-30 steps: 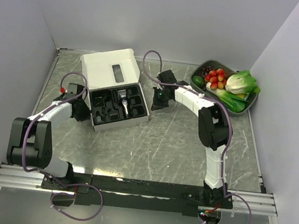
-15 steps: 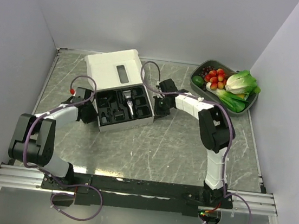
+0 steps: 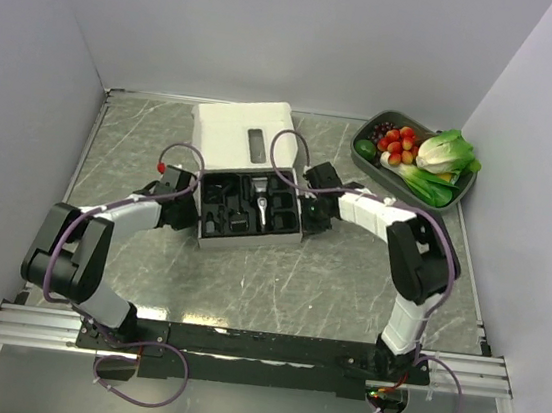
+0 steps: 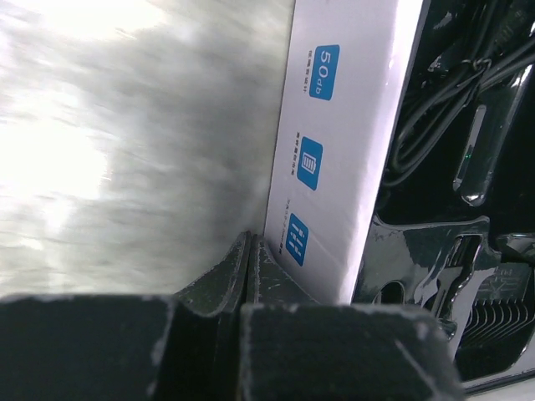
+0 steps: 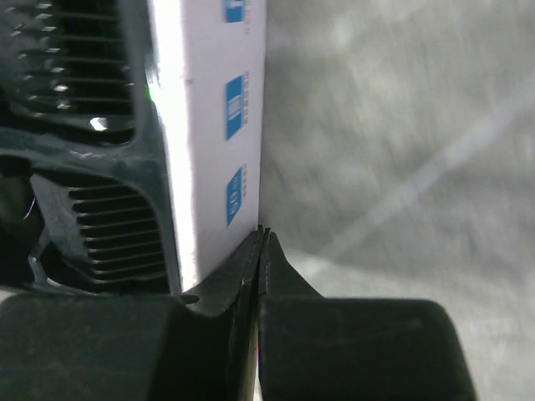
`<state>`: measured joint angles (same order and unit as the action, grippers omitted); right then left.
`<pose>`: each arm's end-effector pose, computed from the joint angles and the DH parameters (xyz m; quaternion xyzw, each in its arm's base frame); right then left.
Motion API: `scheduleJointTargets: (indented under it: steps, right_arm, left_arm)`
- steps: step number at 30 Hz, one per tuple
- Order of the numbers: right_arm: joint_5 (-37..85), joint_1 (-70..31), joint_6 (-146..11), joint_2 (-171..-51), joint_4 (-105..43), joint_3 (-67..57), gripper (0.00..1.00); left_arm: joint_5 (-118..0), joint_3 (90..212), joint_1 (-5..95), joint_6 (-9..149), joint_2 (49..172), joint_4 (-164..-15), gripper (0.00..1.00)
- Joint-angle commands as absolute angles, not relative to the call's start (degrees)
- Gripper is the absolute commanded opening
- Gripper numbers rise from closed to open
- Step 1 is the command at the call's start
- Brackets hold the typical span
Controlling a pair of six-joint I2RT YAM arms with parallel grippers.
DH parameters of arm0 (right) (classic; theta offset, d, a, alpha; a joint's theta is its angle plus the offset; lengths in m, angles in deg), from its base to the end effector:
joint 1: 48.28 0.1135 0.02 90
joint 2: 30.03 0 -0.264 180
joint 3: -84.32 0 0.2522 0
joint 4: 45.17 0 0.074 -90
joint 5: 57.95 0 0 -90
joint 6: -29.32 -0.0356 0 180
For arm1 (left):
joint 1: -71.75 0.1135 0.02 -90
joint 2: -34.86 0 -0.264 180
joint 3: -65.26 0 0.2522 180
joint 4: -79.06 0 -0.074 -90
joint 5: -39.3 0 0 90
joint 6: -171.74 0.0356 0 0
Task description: Sort the hair-cutting tools
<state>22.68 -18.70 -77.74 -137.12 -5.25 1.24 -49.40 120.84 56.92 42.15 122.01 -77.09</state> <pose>0.3241 0.1906 0.1652 -0.1242 0.9632 0.1621 0.1749 0.2747 -0.0719 0.1549 -0.2080 0.9318 -0.1263 0.2693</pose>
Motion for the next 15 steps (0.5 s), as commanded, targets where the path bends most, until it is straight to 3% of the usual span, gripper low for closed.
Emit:
scheduleJointTargets:
  steps: [1,15]
  right_arm:
    - [9.98,-13.92,-82.56,-126.98,-12.95,5.06,0.0]
    - [15.41,-11.19,-86.43,-112.47,-13.39,20.54,0.0]
  left_arm:
    - [-61.6,123.05,49.08,39.47,123.01,-83.14,0.01]
    - [-55.9,117.34,39.75,34.9,112.83,-78.76,0.01]
